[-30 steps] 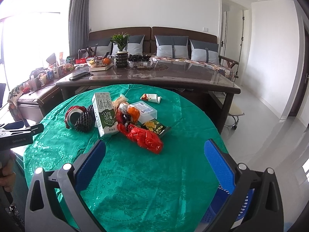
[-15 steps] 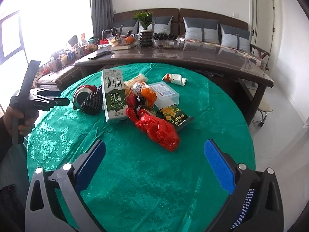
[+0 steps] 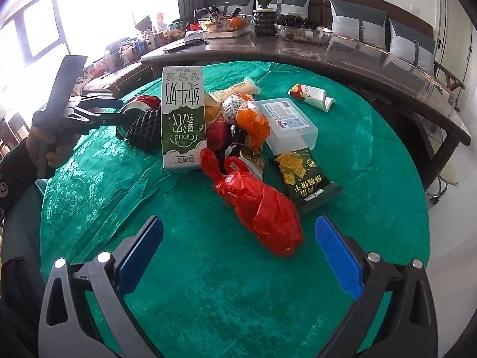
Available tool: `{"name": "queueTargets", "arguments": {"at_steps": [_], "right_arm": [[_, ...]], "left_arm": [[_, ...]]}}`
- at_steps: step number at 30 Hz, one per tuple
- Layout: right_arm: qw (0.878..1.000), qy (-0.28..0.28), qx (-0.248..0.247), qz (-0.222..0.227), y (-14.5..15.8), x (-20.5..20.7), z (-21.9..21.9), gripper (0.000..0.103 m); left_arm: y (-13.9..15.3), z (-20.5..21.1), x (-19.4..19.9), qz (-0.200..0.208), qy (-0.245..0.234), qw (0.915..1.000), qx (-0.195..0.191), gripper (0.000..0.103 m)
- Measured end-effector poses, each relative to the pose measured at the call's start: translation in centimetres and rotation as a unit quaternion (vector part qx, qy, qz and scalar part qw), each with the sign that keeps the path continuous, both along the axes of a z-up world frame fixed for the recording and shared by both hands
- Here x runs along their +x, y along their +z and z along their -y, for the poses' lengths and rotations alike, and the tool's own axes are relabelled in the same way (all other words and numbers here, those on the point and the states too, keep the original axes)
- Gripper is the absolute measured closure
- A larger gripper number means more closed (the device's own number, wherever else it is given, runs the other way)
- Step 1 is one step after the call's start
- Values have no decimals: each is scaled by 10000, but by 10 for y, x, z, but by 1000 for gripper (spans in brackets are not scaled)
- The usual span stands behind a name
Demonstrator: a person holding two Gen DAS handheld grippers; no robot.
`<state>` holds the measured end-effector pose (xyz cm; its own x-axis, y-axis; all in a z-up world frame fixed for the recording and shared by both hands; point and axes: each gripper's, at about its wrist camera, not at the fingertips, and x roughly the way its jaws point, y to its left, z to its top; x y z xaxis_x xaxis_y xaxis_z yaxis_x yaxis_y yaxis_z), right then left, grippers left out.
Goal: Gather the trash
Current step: 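Grasp the crushed red Coke can with left tool while right tool grasps red plastic bag, then carry can and bag to the blue wastebasket and open both tools to drop them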
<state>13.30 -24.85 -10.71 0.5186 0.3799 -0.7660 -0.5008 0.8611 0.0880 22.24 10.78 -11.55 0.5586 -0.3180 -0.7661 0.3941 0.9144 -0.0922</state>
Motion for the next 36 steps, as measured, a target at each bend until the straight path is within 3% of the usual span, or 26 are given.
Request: {"name": "queueTargets", "arguments": {"at_steps": [10,13,16,18,24,29,36], "right_arm": [[9983,481,-189,-280,-5,24,-12,5],[9972,539,-356,-387,-9,31,-16,9],[9959,505,-579,-483,-15,37,-19,33],[9958,368,-668,-513,-16,38,-16,64],[9985,43,-275,-470,1,19,-4,68],[9982,-287,299,-426,17,-5,13,68],[9906,-706,1045,-528,25,-27,37,68]], "left_arm": [[-11,4,12,-49,-153,9999,26,11],[-13,6,14,-99,-219,9997,-10,23],[-18,5,18,-318,-406,9982,-305,51],[-18,5,16,-317,-412,9980,-367,58],[-10,-8,1,-189,-6,9997,-145,59],[14,-12,-29,60,222,9997,-83,59],[48,36,-81,319,280,9991,-54,59]]}}
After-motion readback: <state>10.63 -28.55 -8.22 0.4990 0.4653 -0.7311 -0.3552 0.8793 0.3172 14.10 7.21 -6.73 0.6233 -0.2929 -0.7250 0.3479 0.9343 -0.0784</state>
